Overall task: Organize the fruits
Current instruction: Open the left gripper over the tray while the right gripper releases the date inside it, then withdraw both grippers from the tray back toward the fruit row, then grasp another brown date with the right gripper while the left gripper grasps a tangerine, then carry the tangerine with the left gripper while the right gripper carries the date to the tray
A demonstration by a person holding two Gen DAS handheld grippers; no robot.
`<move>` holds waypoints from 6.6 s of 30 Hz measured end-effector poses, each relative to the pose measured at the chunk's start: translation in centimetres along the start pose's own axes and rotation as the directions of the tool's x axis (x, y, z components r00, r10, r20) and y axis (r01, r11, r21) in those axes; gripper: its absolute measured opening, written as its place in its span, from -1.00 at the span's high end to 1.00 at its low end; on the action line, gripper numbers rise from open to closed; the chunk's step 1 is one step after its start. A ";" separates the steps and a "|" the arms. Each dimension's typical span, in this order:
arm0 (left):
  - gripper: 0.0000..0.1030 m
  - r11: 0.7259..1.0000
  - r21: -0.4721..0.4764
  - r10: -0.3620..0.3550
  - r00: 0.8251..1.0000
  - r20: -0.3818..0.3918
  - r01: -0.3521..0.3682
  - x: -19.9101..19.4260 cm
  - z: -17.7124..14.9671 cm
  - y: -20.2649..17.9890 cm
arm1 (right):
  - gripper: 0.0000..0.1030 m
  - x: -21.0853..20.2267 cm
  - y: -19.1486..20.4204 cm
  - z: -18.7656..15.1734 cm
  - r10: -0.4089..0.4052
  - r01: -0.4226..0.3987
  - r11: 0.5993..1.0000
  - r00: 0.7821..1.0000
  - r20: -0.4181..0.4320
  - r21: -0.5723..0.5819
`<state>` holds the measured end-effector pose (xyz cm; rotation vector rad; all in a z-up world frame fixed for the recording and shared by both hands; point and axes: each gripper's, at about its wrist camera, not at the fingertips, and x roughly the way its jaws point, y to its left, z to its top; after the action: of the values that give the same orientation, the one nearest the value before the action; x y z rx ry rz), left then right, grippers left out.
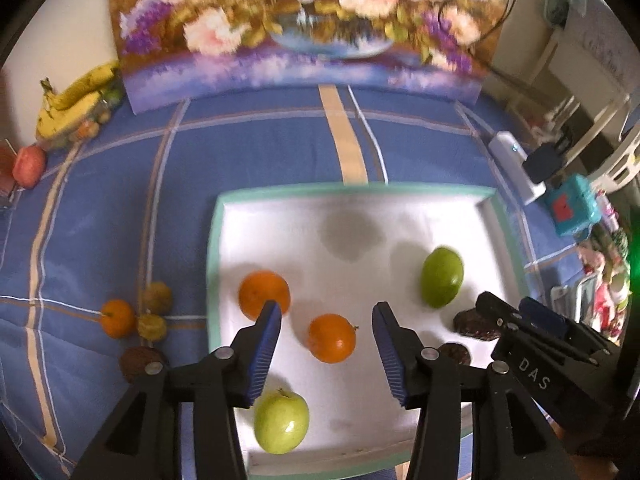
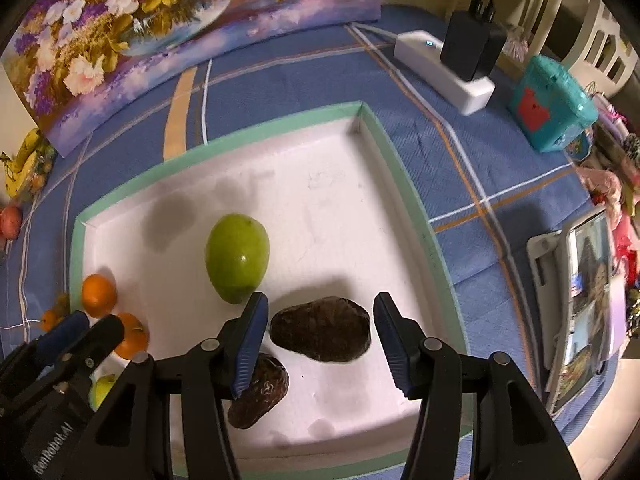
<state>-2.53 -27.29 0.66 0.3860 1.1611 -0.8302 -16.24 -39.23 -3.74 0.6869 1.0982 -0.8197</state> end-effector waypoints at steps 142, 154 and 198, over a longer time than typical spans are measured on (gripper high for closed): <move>-0.96 0.892 -0.442 0.092 0.996 -0.019 -0.090 0.4 -5.3 26.3 | 0.07 2.0 27.2 -7.7 0.294 -0.332 0.826 0.943 -0.154 -0.456; -0.70 0.914 -0.406 -0.007 1.000 0.001 0.007 0.7 -4.2 24.0 | 0.07 -1.0 24.4 -6.2 0.319 -0.322 0.848 0.944 -0.080 -0.422; 0.28 0.956 -0.288 -0.038 0.998 0.056 0.053 -0.3 -1.3 17.7 | 0.07 -4.9 17.2 -3.1 0.360 -0.340 0.905 0.932 0.034 -0.255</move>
<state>9.80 -14.80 -2.00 0.0963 1.2273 -0.6924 -4.42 -26.45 1.32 0.6131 0.9466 -0.3895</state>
